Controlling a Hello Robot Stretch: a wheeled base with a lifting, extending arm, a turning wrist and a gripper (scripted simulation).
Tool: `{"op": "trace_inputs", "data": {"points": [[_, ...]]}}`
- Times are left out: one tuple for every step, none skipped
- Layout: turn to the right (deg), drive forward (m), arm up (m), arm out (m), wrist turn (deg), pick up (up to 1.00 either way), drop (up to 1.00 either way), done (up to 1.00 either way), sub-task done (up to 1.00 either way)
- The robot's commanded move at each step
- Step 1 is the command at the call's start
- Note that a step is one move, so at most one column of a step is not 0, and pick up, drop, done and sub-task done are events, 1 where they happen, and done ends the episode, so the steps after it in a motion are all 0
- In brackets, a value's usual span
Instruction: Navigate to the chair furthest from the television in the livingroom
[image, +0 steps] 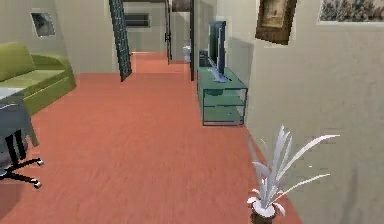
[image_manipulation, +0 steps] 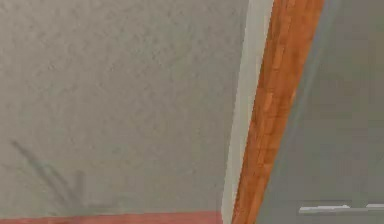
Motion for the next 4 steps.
{"op": "trace_inputs", "data": {"points": [[15.0, 0.00, 0.00, 0.00, 0.0, 0.00, 0.00, 0.00, 0.00], [0.0, 0.25, 0.00, 0.00, 0.0, 0.00, 0.00, 0.00, 0.00], [-45.0, 0.00, 0.00, 0.00, 0.0, 0.00, 0.00, 0.00, 0.00], [-18.0, 0.00, 0.00, 0.00, 0.0, 0.00, 0.00, 0.00, 0.00]]}}
